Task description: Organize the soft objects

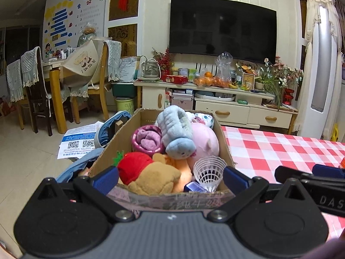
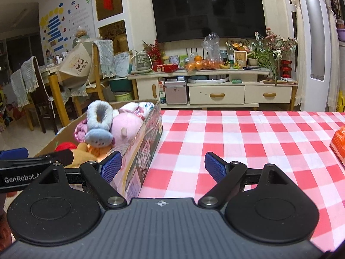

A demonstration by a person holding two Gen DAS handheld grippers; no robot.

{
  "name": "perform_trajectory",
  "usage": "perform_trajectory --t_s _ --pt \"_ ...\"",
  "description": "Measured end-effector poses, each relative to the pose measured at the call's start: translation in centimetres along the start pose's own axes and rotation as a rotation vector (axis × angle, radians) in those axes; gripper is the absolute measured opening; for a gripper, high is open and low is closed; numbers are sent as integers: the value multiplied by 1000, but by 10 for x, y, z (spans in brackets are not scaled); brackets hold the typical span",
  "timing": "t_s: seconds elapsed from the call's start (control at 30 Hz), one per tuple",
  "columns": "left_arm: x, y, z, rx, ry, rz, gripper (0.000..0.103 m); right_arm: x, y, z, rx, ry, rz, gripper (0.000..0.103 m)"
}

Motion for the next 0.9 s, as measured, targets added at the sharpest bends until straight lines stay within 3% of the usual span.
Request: perform_trajectory --t_s 0.9 --pt "-4 8 -16 10 6 30 102 5 6 -16 -9 4 -17 103"
Point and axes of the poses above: each gripper's, at about its wrist camera, not at the fingertips, and x roughly the way its jaws point, y to its left, z to its top, the point moved 3 cm from there along x, roughly the way its jaws point, and after that the axes turned 5 degrees about z, right-handed, at the moved point
